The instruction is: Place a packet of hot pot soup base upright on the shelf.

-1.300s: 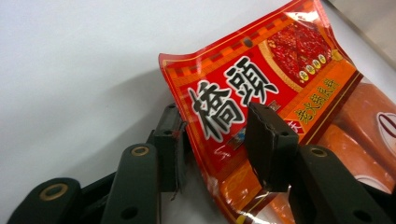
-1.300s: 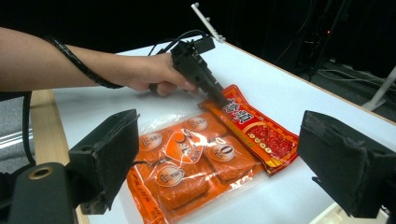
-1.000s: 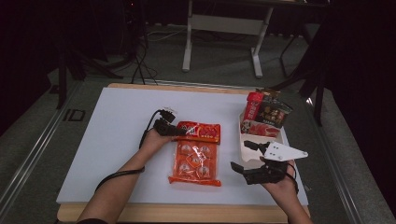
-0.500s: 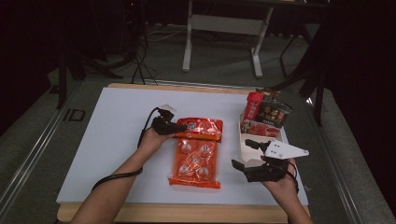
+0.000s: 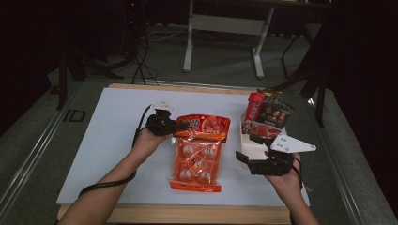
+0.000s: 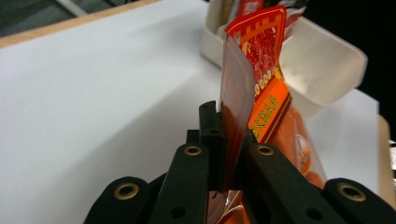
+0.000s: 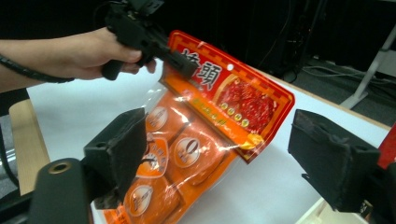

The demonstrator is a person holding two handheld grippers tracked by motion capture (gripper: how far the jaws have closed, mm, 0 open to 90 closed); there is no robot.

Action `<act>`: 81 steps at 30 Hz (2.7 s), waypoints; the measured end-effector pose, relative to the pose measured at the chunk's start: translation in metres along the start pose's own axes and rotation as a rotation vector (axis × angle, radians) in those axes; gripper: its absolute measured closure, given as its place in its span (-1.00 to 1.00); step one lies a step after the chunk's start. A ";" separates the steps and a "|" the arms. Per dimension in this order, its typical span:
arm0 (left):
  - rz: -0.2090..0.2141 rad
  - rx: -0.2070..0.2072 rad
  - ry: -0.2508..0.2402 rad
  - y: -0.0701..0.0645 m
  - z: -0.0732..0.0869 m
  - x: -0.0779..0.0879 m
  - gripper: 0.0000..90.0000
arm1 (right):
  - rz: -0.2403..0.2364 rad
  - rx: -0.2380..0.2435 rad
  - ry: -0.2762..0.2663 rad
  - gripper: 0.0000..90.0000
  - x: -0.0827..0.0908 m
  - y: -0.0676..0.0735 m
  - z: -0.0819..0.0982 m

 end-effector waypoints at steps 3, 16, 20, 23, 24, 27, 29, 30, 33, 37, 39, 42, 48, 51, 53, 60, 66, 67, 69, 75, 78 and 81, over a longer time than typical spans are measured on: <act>0.020 -0.013 -0.013 -0.009 -0.003 0.007 0.99 | 0.015 0.003 -0.003 -0.53 -0.001 -0.004 -0.005; 0.123 -0.092 -0.085 -0.052 -0.009 0.036 0.99 | 0.026 -0.012 0.003 -0.66 -0.024 -0.014 -0.014; 0.136 -0.116 -0.090 -0.060 -0.009 0.040 0.99 | 0.012 -0.018 0.011 -0.67 -0.035 -0.012 -0.012; 0.142 -0.128 -0.098 -0.066 -0.009 0.043 0.99 | 0.001 -0.020 0.017 -0.66 -0.041 -0.011 -0.011; 0.146 -0.131 -0.100 -0.067 -0.008 0.044 0.99 | -0.006 -0.024 0.018 -0.65 -0.042 -0.011 -0.011; 0.157 -0.129 -0.106 -0.072 -0.007 0.047 0.99 | -0.051 -0.049 -0.009 -0.56 -0.046 -0.007 -0.009; 0.159 -0.136 -0.110 -0.075 -0.007 0.048 0.99 | -0.071 -0.043 -0.007 -0.52 -0.048 -0.005 -0.006; 0.164 -0.141 -0.110 -0.077 -0.007 0.049 0.99 | -0.080 -0.050 -0.008 -0.50 -0.049 -0.004 -0.005; 0.166 -0.155 -0.111 -0.081 -0.007 0.050 0.99 | -0.124 -0.072 0.004 -0.36 -0.054 -0.001 0.000; 0.165 -0.173 -0.113 -0.086 -0.007 0.051 0.99 | -0.170 -0.071 0.025 0.02 -0.058 0.004 0.006; 0.163 -0.182 -0.110 -0.087 -0.007 0.051 0.99 | -0.203 -0.066 0.035 0.23 -0.059 0.007 0.009; 0.159 -0.184 -0.108 -0.088 -0.008 0.051 0.99 | -0.245 -0.018 0.080 0.58 -0.061 0.014 0.015; 0.156 -0.182 -0.100 -0.088 -0.008 0.051 0.99 | -0.289 -0.020 0.148 1.00 -0.061 0.022 0.015; 0.167 -0.187 -0.101 -0.090 -0.011 0.054 0.98 | -0.297 -0.023 0.162 1.00 -0.058 0.024 0.011; 0.176 -0.193 -0.116 -0.093 -0.014 0.058 0.98 | -0.302 -0.012 0.161 1.00 -0.054 0.027 0.006; 0.209 -0.224 -0.165 -0.104 -0.033 0.075 0.98 | -0.303 0.023 0.121 1.00 -0.038 0.037 -0.024; 0.242 -0.219 -0.198 -0.104 -0.045 0.080 0.86 | -0.278 0.050 0.104 1.00 -0.030 0.037 -0.049; 0.249 -0.212 -0.201 -0.104 -0.046 0.080 0.79 | -0.280 0.047 0.102 1.00 -0.029 0.037 -0.053; 0.262 -0.205 -0.209 -0.105 -0.046 0.079 0.50 | -0.273 0.049 0.103 1.00 -0.027 0.035 -0.058; 0.206 -0.183 -0.218 -0.100 -0.042 0.077 -0.27 | -0.259 0.033 0.097 1.00 -0.022 0.028 -0.065; 0.178 -0.159 -0.225 -0.094 -0.040 0.079 -0.63 | -0.244 0.021 0.085 1.00 -0.017 0.022 -0.070; 0.145 -0.158 -0.231 -0.090 -0.037 0.080 -0.81 | -0.223 0.011 0.068 1.00 -0.010 0.015 -0.079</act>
Point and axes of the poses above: each handheld gripper's, and its own axes: x roughly backward along the jaws, z roughly out of its underside, y roughly to its left, the point moved 7 cm from there along -x, roughly forward along the jaws, and after that the axes turned 5 degrees about -y, right-handed, at the moved point
